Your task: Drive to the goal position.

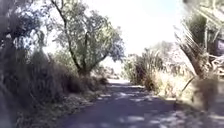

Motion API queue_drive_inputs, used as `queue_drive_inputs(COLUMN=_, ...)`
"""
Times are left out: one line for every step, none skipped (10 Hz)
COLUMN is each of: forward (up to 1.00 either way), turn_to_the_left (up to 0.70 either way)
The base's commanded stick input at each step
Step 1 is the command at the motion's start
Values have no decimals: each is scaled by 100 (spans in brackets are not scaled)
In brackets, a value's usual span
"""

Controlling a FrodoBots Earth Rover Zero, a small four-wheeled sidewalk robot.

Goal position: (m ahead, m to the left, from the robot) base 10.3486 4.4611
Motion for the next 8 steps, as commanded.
queue_drive_inputs(forward=100, turn_to_the_left=0)
queue_drive_inputs(forward=100, turn_to_the_left=0)
queue_drive_inputs(forward=100, turn_to_the_left=0)
queue_drive_inputs(forward=100, turn_to_the_left=0)
queue_drive_inputs(forward=100, turn_to_the_left=0)
queue_drive_inputs(forward=100, turn_to_the_left=0)
queue_drive_inputs(forward=100, turn_to_the_left=0)
queue_drive_inputs(forward=100, turn_to_the_left=0)
